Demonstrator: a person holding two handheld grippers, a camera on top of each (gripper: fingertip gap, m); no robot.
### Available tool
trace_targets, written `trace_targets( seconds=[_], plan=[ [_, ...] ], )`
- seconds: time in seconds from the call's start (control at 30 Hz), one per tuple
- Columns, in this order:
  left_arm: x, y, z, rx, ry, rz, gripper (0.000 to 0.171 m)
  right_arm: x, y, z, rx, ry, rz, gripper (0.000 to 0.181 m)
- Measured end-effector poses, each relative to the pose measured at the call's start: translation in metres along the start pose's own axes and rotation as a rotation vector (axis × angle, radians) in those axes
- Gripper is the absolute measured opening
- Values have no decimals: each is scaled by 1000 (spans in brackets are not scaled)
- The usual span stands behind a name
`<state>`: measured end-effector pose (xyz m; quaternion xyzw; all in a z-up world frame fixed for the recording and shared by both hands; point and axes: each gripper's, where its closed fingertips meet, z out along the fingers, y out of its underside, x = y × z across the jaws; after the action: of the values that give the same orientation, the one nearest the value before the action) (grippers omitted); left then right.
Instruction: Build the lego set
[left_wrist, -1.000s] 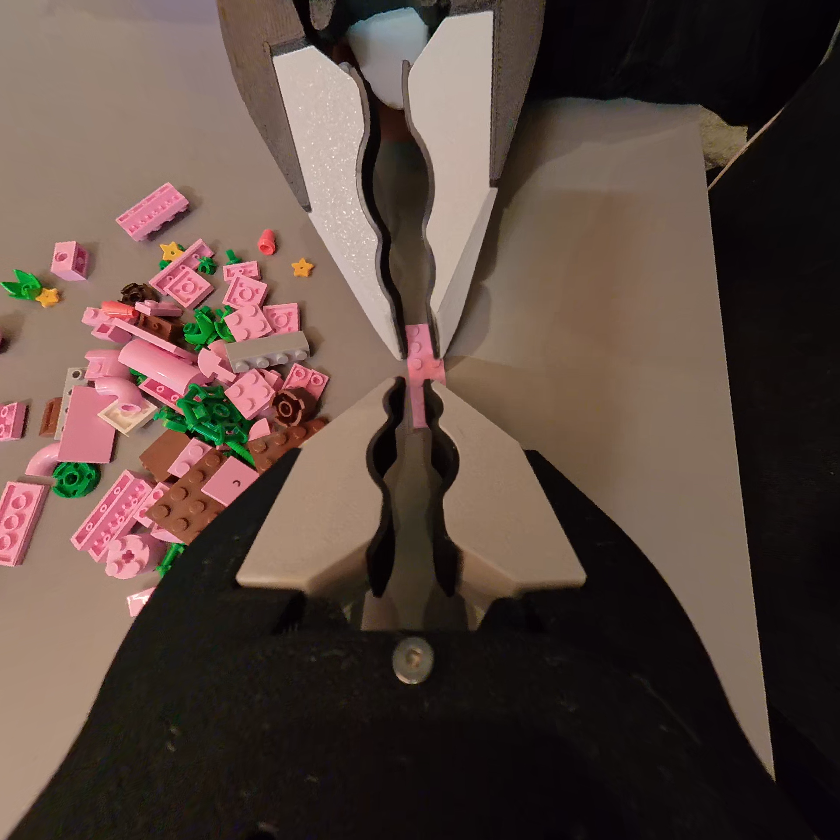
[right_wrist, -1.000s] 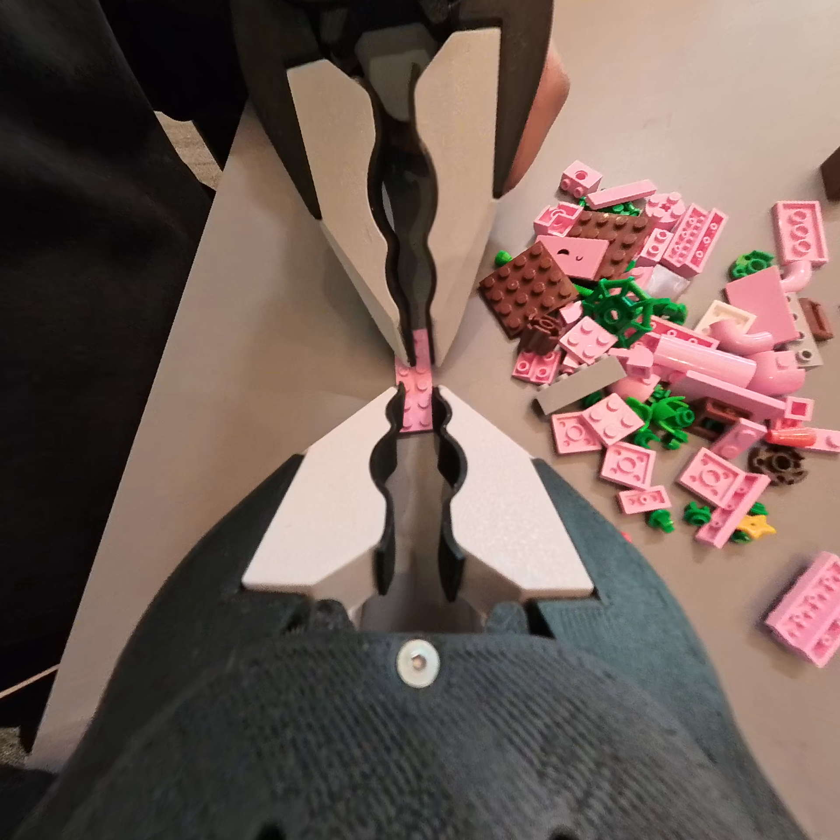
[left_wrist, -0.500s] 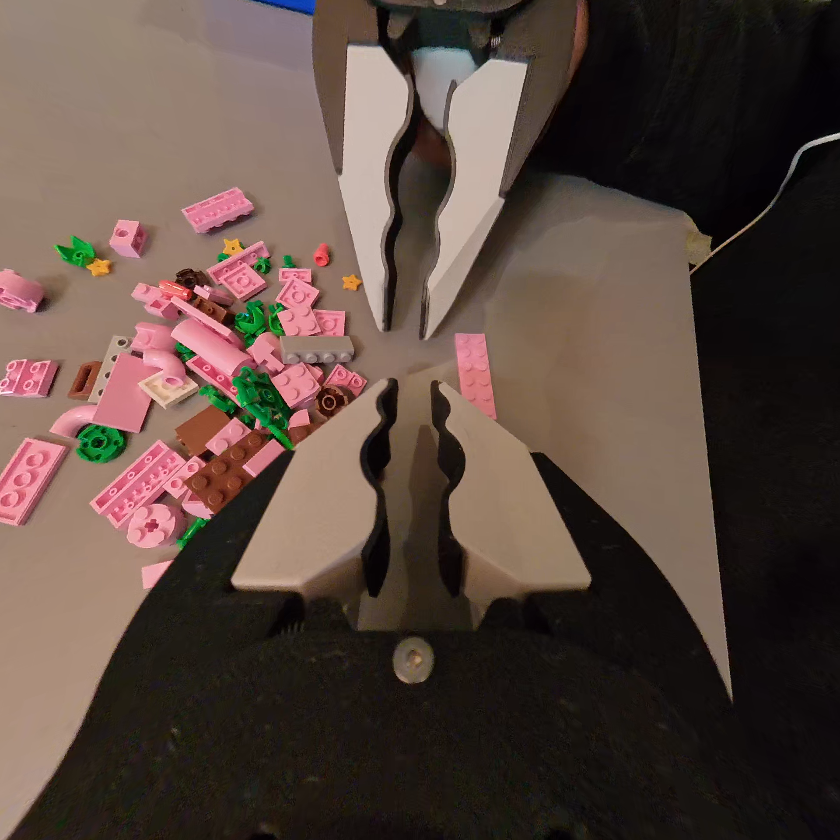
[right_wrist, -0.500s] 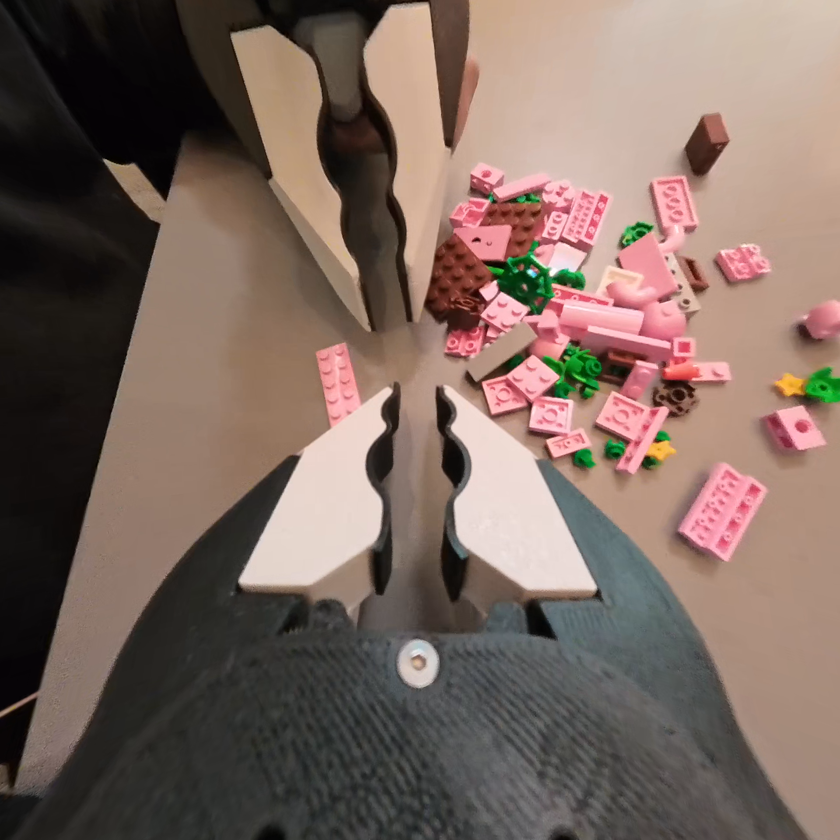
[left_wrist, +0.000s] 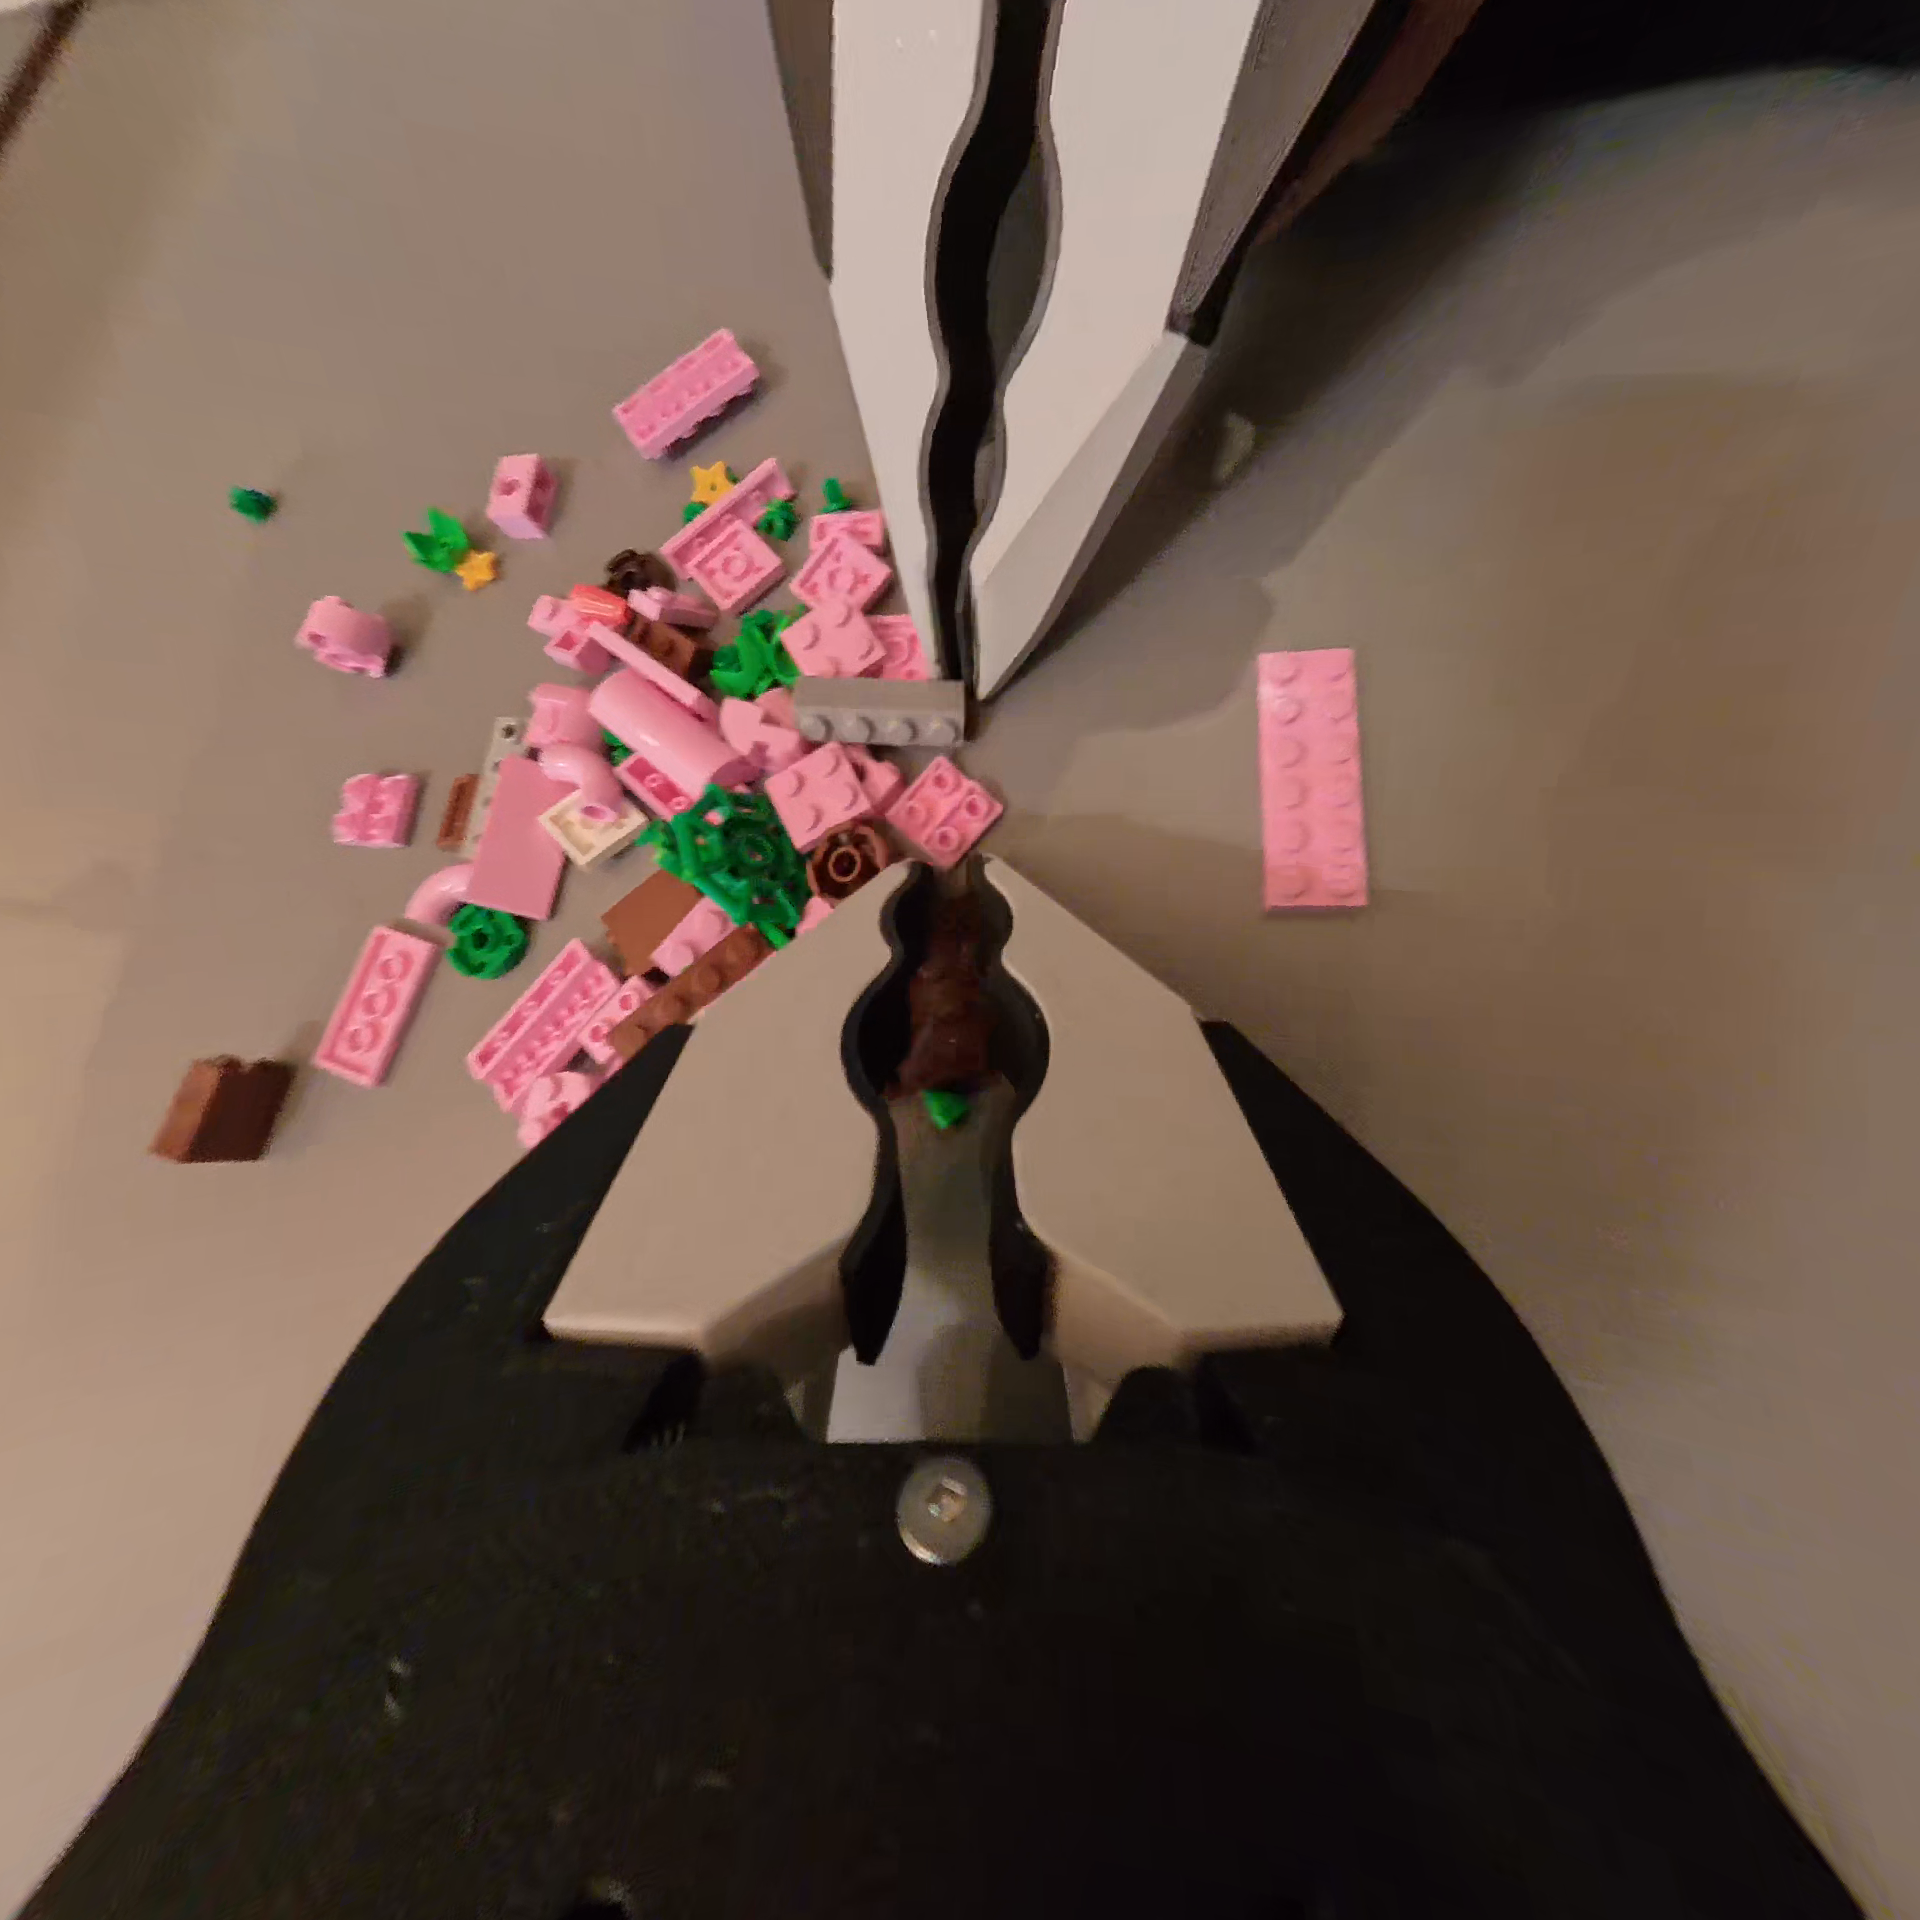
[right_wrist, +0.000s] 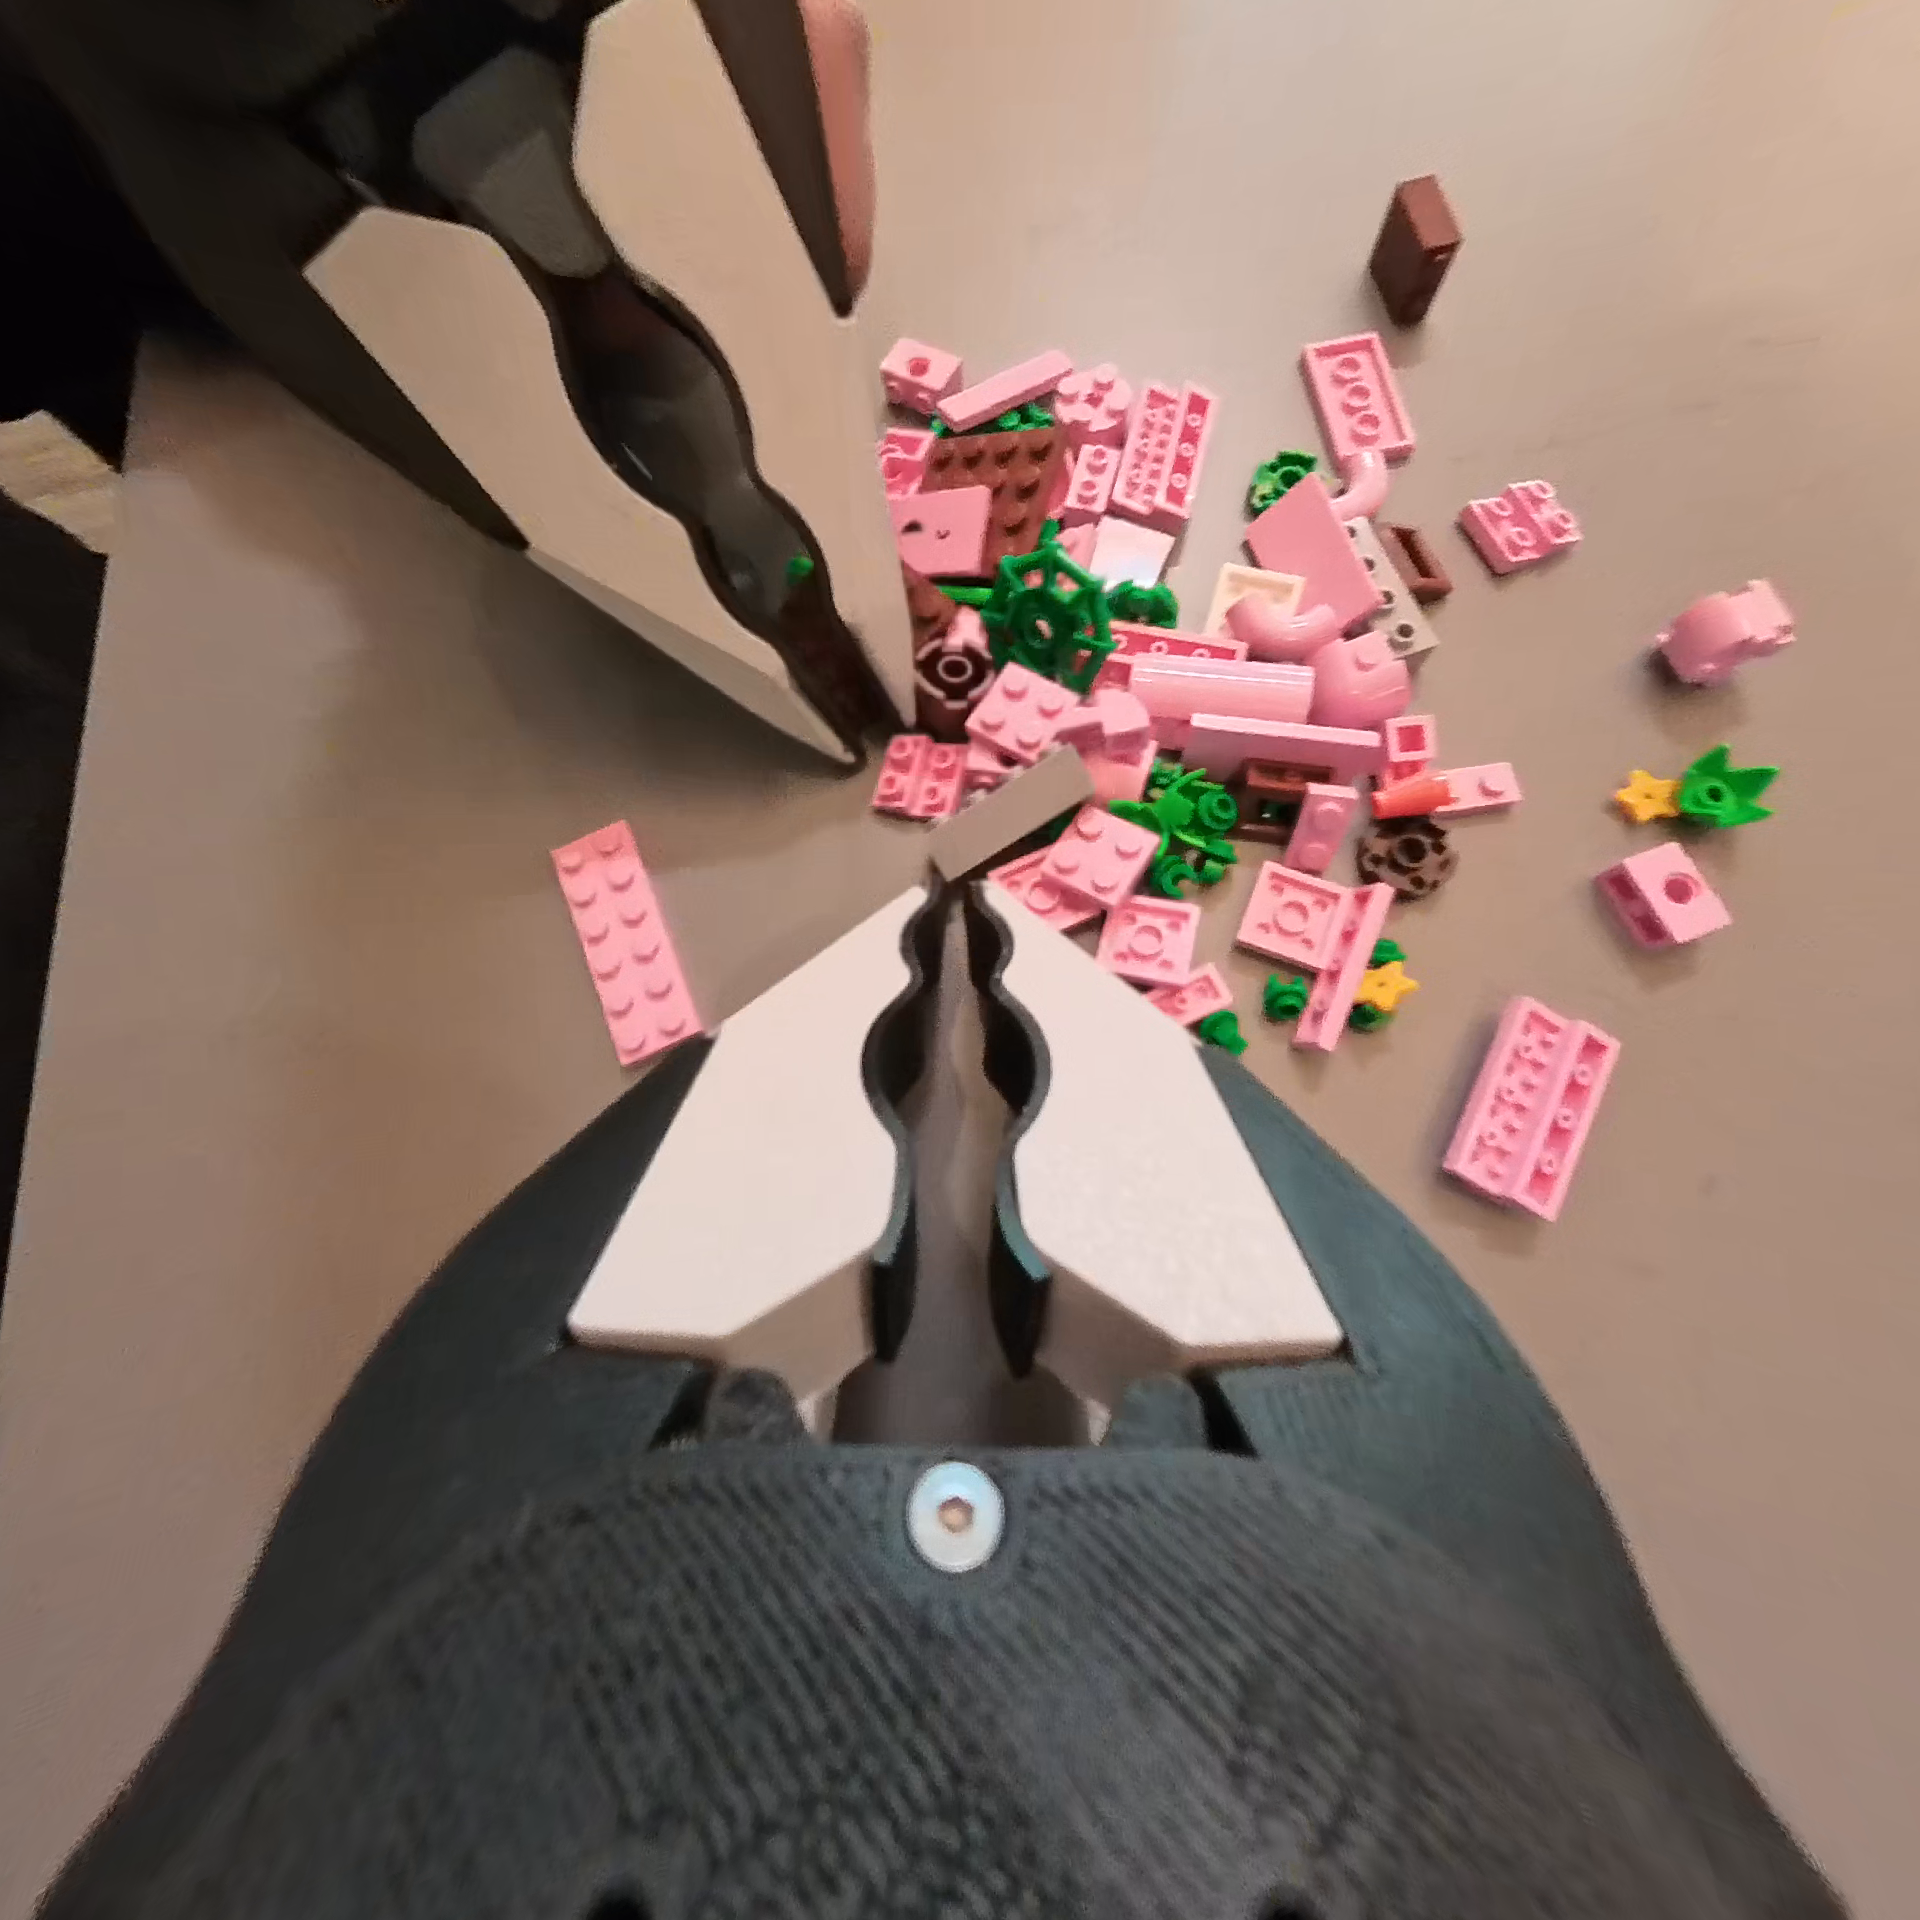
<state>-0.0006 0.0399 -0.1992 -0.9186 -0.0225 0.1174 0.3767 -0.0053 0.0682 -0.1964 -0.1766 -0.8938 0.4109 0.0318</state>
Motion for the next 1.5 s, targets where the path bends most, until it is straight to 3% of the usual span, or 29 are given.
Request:
trace_targets(
  seconds=[0.23, 0.43, 0.73, 0.9, 1.03, 1.3, 1.5],
  plan=[
    [-40, 13, -2, -53, -250, 41, 2, 37, -2, -4, 9, 224, 47, 3],
    [-79, 33, -15, -100, -399, -113, 0, 69, 7, -18, 7, 382, 126, 3],
    [-88, 14, -38, 131, -333, -257, 0, 41, -21, -23, 151, 249, 69, 14],
    [-85, 14, -35, 113, -329, -233, 0, 36, -14, -11, 95, 221, 81, 21],
    [-83, 15, -32, 96, -331, -213, 0, 39, -6, -7, 50, 221, 123, 10],
    [-81, 14, -32, 96, -329, -203, 0, 52, -15, -28, 169, 230, 208, 7],
    [-72, 11, -27, 90, -315, -134, 0, 64, -8, -37, 154, 286, 213, 12]
  ],
)
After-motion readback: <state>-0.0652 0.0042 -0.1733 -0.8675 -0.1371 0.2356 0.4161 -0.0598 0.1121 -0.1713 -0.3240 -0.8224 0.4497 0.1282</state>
